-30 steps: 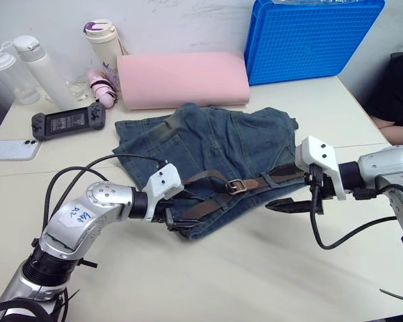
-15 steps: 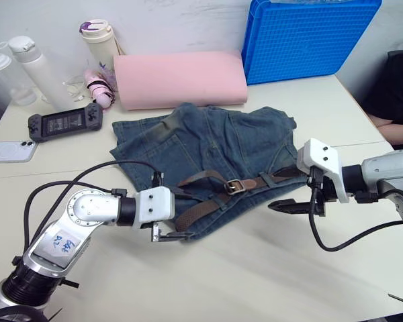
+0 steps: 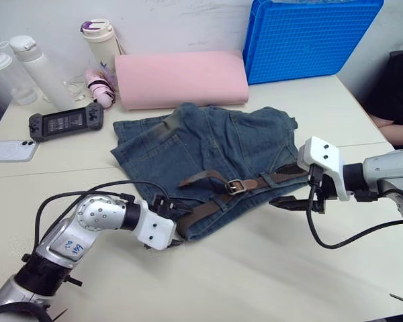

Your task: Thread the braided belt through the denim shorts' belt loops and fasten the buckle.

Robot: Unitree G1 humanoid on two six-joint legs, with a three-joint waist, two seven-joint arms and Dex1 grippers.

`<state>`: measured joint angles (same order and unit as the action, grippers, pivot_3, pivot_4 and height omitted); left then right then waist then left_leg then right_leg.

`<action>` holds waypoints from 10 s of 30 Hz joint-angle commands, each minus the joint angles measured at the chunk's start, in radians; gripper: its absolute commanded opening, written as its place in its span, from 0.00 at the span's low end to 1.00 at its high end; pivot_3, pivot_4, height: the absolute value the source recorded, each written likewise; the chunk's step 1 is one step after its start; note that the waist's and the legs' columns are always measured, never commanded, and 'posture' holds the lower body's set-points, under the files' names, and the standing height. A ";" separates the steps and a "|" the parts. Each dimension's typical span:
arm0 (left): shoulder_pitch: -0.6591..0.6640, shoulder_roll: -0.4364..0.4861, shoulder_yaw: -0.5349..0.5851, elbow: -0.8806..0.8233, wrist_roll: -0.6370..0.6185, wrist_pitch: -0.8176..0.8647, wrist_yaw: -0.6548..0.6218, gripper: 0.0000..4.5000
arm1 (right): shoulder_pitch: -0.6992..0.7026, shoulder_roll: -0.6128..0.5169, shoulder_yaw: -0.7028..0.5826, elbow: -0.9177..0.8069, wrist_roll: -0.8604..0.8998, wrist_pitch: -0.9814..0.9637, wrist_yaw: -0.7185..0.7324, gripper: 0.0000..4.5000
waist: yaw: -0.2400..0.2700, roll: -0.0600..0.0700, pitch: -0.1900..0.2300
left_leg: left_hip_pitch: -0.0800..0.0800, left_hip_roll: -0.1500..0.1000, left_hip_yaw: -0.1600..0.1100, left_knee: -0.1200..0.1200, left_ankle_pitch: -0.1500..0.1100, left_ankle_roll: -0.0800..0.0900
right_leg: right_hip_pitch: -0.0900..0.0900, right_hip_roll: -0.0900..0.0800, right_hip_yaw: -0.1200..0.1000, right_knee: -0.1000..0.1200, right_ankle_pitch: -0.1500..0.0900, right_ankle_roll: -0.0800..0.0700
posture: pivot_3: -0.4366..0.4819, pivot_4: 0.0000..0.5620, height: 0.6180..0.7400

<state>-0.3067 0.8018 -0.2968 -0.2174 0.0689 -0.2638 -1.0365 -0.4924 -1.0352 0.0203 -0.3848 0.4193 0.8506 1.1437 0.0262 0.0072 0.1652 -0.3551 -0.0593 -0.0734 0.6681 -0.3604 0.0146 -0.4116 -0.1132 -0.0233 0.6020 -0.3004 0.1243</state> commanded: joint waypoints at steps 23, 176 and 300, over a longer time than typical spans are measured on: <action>-0.006 0.281 0.299 0.475 -0.290 -0.094 -0.142 0.50 | -0.112 0.067 0.081 0.102 -0.040 -0.130 -0.006 1.00 | -0.010 0.000 0.000 | 0.000 0.000 0.002 0.000 -0.001 0.002 | -0.003 0.000 -0.003 0.004 0.000 0.000 | 0.48 0.27 1.00; -0.419 -0.058 0.007 0.486 0.151 0.137 0.151 0.00 | -0.071 0.572 0.456 0.186 -0.735 -0.572 -0.436 0.00 | -0.021 -0.006 0.001 | -0.003 -0.022 -0.027 0.013 -0.001 0.001 | -0.017 0.003 0.007 0.024 0.001 0.001 | 0.48 0.27 1.00; -0.033 -0.803 0.841 -0.262 -0.833 1.463 0.851 0.00 | -0.210 0.600 0.225 0.274 -0.189 -0.234 -0.215 0.01 | -0.025 -0.007 -0.001 | 0.001 -0.031 -0.036 0.014 -0.001 0.003 | -0.016 -0.001 0.013 0.025 0.002 0.003 | 0.48 0.27 1.00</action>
<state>-0.3409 0.0042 0.5365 -0.4296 -0.7201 1.2092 -0.2015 -0.6766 -0.4386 0.2420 -0.1188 0.2384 0.6510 0.9273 0.0012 0.0002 0.1645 -0.3544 -0.0909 -0.1095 0.6826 -0.3610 0.0174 -0.4278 -0.1138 -0.0105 0.6274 -0.2989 0.1270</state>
